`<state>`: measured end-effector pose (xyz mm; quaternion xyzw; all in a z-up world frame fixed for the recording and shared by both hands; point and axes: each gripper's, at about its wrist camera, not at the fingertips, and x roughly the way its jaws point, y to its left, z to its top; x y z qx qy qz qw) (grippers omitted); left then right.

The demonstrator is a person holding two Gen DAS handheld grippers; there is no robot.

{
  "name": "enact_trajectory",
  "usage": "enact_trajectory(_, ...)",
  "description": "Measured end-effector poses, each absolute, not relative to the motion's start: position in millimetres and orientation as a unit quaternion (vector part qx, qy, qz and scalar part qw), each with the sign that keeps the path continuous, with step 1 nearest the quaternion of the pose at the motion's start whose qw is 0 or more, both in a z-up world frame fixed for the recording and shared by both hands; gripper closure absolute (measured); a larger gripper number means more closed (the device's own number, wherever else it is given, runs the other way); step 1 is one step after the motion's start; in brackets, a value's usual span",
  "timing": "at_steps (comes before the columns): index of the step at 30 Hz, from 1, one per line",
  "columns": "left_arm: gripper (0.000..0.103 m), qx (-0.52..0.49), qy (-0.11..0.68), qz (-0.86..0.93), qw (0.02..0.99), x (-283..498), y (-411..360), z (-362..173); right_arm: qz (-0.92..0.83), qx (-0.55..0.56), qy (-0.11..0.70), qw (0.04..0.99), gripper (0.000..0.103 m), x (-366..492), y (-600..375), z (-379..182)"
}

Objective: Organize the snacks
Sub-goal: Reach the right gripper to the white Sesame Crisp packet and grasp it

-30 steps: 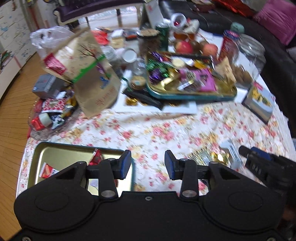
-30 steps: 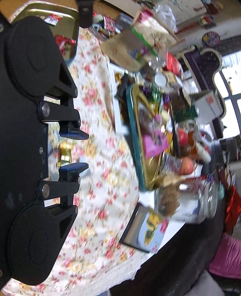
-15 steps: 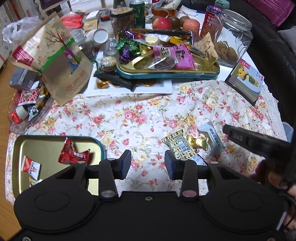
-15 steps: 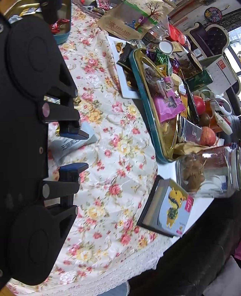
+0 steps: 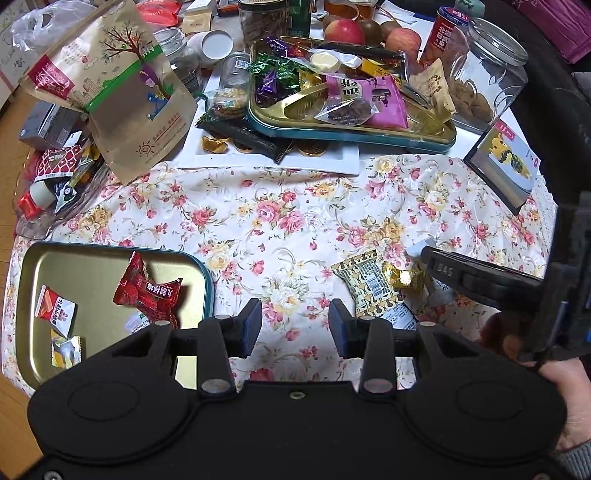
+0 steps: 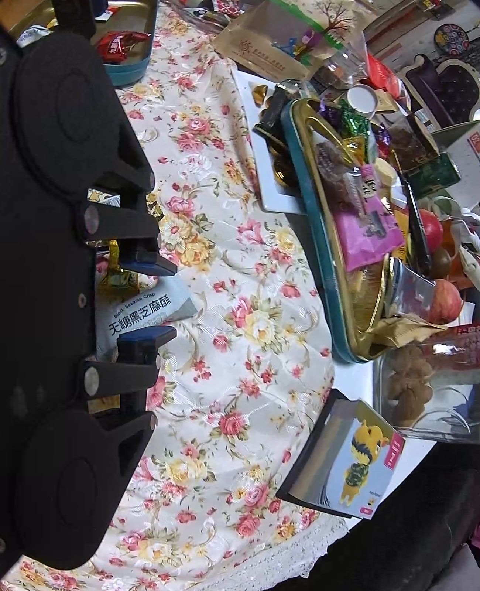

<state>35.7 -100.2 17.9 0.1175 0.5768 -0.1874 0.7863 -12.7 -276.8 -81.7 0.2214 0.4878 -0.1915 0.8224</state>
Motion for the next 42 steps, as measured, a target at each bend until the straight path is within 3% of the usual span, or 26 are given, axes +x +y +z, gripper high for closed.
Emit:
enact_trajectory(23, 0.056, 0.139, 0.566, -0.182, 0.792, 28.1, -97.3, 19.5, -0.226, 0.188, 0.496, 0.817, 0.07, -0.1, -267.9, -113.9)
enact_trajectory(42, 0.056, 0.141, 0.56, -0.171, 0.799, 28.2, -88.3, 21.1, -0.208, 0.137, 0.504, 0.827, 0.062, 10.0, -258.5, -118.4)
